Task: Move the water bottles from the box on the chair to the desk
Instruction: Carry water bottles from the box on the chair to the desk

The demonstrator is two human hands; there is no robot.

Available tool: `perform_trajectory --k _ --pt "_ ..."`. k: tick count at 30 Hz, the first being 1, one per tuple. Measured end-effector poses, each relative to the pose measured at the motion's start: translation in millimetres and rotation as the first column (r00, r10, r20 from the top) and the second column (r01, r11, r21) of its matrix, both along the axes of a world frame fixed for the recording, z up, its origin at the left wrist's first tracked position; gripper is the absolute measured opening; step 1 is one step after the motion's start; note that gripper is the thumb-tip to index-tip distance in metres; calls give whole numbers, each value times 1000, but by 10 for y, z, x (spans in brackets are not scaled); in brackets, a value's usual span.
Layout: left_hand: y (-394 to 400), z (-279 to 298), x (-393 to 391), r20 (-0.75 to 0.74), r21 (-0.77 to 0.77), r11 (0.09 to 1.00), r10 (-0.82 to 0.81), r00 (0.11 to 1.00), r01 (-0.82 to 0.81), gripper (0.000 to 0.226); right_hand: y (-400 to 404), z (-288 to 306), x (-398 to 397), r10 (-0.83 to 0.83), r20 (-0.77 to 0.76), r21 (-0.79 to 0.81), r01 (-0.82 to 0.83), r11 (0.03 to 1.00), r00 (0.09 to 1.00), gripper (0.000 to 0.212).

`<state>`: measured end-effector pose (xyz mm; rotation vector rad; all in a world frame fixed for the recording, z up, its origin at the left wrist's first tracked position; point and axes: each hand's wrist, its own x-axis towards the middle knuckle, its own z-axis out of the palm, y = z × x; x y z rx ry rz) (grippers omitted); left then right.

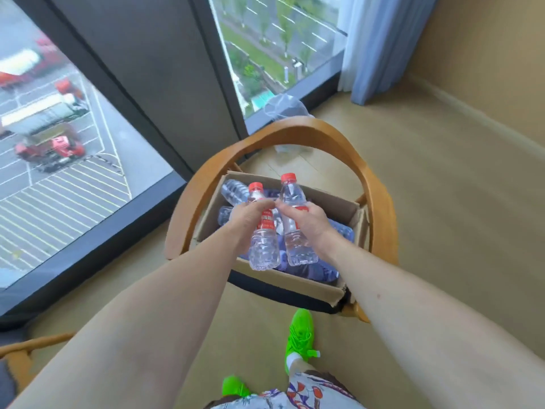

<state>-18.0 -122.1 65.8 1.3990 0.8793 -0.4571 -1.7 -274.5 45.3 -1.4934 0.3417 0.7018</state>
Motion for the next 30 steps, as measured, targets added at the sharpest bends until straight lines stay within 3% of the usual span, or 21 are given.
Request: perform_trajectory --k 8,15,22,26,30 --pt "1103 805 -893 166 178 937 271 948 -299 43 1155 685 -452 346 110 7 -349 937 932 42" --pt "2081 1550 -2699 342 290 761 484 805 -581 47 2385 1378 -1748 569 258 4 -590 808 781 39" --pt "2477 2003 -4964 467 317 487 667 581 -814 71 3247 1803 -3635 765 351 21 -822 570 540 36" --pt "2498 2071 -6296 504 315 294 754 421 -903 45 3586 1918 -4821 825 405 24 -907 421 393 29" --pt "2321 2120 -7572 516 313 71 825 232 -947 43 3789 2013 -6023 883 439 -17 -981 192 165 41"
